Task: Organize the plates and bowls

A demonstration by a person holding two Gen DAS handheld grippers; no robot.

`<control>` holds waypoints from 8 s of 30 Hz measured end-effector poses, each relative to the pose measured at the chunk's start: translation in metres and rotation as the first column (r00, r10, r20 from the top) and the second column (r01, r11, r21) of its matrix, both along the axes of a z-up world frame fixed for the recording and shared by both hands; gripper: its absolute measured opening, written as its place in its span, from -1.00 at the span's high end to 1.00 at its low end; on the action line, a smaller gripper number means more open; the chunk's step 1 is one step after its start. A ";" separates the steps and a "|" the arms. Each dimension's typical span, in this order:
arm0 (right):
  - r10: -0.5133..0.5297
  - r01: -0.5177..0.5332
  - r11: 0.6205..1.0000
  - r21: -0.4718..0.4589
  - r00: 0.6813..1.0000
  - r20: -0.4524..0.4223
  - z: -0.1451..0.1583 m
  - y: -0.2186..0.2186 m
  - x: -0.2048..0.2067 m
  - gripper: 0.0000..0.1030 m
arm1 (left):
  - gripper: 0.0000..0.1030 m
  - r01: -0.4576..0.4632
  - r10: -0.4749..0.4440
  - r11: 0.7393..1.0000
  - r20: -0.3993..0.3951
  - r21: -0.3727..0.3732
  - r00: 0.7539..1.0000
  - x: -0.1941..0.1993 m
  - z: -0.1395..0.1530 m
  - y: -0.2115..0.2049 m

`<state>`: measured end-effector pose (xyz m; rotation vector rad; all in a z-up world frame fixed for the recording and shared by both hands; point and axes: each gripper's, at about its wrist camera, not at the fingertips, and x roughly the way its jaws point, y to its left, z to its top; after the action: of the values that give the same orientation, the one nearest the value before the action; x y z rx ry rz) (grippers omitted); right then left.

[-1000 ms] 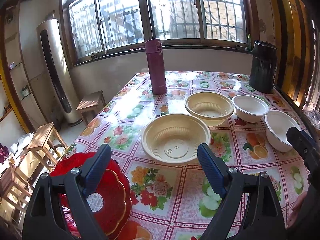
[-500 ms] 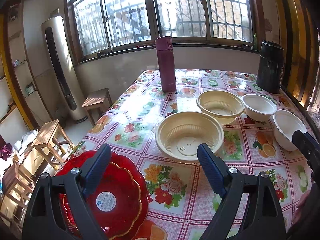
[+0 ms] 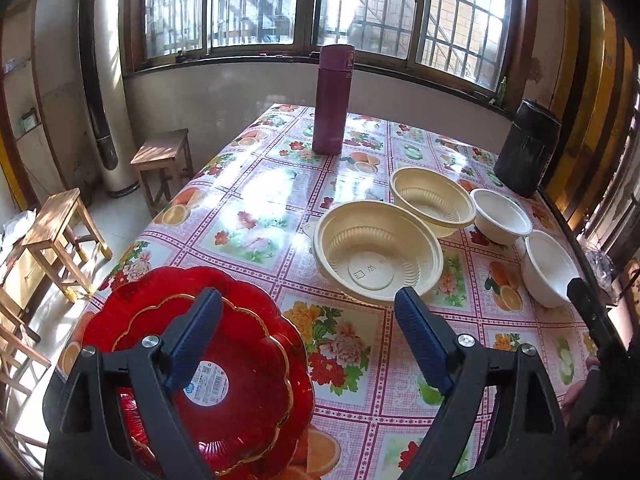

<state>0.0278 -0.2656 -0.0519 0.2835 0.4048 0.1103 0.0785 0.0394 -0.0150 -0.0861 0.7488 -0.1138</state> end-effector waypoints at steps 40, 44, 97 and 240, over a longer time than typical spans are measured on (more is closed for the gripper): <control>0.318 -0.124 0.737 0.665 0.931 -0.179 -0.050 0.008 0.142 -0.99 | -0.72 -0.107 0.181 0.930 -0.185 0.352 0.966 0.093 0.001 -0.021; 0.310 -0.109 0.741 0.663 0.931 -0.193 -0.054 0.008 0.142 -0.99 | -0.72 -0.089 0.162 0.923 -0.169 0.375 0.972 0.095 -0.007 -0.028; 0.294 -0.071 0.790 0.609 0.916 -0.274 -0.074 0.020 0.165 -0.98 | -0.72 -0.005 0.063 0.943 -0.165 0.332 0.984 0.121 -0.047 -0.056; 0.268 -0.193 0.896 0.401 0.954 -0.138 -0.036 0.050 0.041 0.78 | 0.73 -0.014 0.029 0.993 -0.135 0.114 0.990 0.006 -0.025 -0.039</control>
<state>0.0692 -0.2154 -0.0882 0.6370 0.6081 0.4029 0.0844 0.0007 -0.0395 0.0055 0.8889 -0.0448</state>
